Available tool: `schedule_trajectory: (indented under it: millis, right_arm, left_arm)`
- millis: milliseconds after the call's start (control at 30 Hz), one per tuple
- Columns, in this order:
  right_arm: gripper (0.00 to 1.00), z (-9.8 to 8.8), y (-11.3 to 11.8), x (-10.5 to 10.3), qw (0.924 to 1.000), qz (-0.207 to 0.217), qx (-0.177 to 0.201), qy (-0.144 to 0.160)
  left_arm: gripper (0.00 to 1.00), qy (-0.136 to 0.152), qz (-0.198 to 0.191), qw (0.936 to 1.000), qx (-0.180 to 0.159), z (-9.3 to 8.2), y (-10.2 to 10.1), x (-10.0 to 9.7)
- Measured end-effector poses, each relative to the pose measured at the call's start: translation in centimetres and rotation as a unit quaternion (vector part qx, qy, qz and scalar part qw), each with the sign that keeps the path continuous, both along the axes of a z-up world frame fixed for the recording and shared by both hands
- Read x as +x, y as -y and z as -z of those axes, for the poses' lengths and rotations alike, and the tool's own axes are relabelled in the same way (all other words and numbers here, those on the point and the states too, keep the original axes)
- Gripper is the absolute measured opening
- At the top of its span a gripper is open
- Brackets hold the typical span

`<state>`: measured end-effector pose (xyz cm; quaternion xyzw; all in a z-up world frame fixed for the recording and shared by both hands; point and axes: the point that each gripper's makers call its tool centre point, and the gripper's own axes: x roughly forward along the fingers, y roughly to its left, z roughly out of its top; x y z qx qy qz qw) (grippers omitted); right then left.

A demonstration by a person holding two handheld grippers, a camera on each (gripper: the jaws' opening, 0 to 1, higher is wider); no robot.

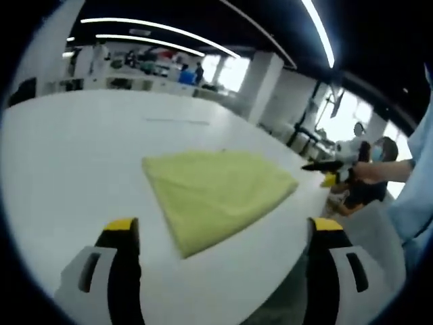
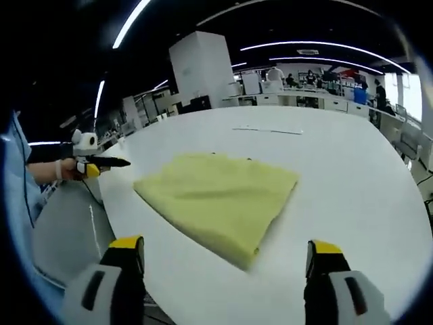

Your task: Fold the garment on the visible template until the final outline fits inside the template.

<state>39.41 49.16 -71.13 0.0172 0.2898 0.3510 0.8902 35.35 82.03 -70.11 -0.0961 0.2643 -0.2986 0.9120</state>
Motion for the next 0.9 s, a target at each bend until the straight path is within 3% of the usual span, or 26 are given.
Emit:
schedule_trajectory:
  millis: [67, 133, 200, 267, 367, 600, 900]
  right_arm:
    - [1.00, 0.5, 0.0, -0.5, 0.9991, 0.022, 0.020, -0.029]
    - [1.00, 0.5, 0.1, -0.7, 0.9992, 0.030, 0.016, -0.021]
    - [1.00, 0.4, 0.1, -1.2, 0.9988, 0.038, 0.019, -0.025]
    - [1.00, 0.1, 0.0, -1.7, 0.9979, 0.051, 0.026, -0.029]
    - [1.00, -0.1, 0.1, -2.0, 0.9970, 0.064, 0.032, -0.028]
    - [0.99, -1.1, -0.6, -3.2, 0.9978, 0.065, 0.008, -0.010]
    - [0.99, -1.8, -1.8, -3.6, 0.9969, 0.078, 0.013, 0.001]
  left_arm:
    - [0.99, 0.019, -0.014, 0.9997, -0.003, -0.3, 0.0, 0.4]
    - [0.99, 0.020, -0.035, 0.9990, -0.019, -0.5, -0.1, 0.6]
    - [0.99, 0.023, -0.024, 0.9994, -0.010, -0.8, 0.0, 0.5]
    - [0.99, 0.043, -0.030, 0.9986, -0.010, -1.4, -0.4, 1.0]
    - [0.94, 0.035, -0.050, 0.9978, -0.025, -1.1, -1.0, 1.2]
    - [0.97, 0.040, -0.019, 0.9984, -0.034, -1.3, 1.2, 0.5]
    - [0.94, 0.040, -0.012, 0.9974, -0.058, -1.6, 1.5, 0.6]
